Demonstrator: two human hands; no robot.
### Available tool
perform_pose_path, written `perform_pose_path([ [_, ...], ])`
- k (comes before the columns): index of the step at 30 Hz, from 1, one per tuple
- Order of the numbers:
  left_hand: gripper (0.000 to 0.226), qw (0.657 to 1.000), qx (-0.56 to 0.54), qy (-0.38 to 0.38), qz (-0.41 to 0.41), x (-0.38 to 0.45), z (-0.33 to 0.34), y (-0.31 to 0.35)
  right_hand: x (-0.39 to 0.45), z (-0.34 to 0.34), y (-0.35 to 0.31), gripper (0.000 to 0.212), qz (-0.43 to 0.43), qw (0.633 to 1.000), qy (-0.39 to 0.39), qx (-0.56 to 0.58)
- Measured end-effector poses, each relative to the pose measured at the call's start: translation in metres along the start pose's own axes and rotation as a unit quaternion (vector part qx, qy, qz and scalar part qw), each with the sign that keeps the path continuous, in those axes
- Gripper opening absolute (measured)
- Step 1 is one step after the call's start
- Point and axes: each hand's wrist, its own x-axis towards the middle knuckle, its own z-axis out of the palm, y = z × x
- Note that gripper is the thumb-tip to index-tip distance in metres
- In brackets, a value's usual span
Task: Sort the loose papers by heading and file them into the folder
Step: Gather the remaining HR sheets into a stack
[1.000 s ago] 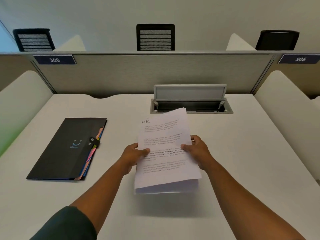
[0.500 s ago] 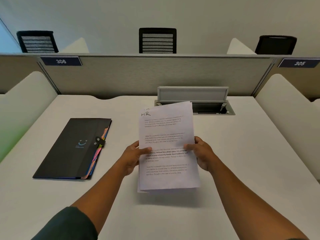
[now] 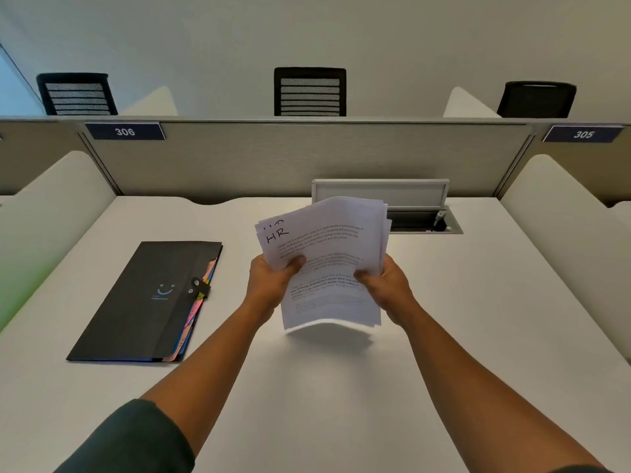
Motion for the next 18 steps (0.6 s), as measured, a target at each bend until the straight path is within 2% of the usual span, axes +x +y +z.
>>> perform_pose_path([
  [4,0.031,0.998,0.016,-0.004,0.055,0.003,0.004,0.008,0.004,0.001,-0.008,0.042,-0.042,0.998,0.047,0.009],
  [9,0.04,0.998,0.049,-0.003,0.048,0.006,0.004,0.005,-0.001,0.0,-0.003,0.049,-0.034,0.997,0.068,0.01],
  [18,0.029,0.996,0.078,-0.026,0.039,0.003,0.003,0.003,-0.008,-0.001,-0.002,0.034,-0.03,0.999,0.044,-0.005],
])
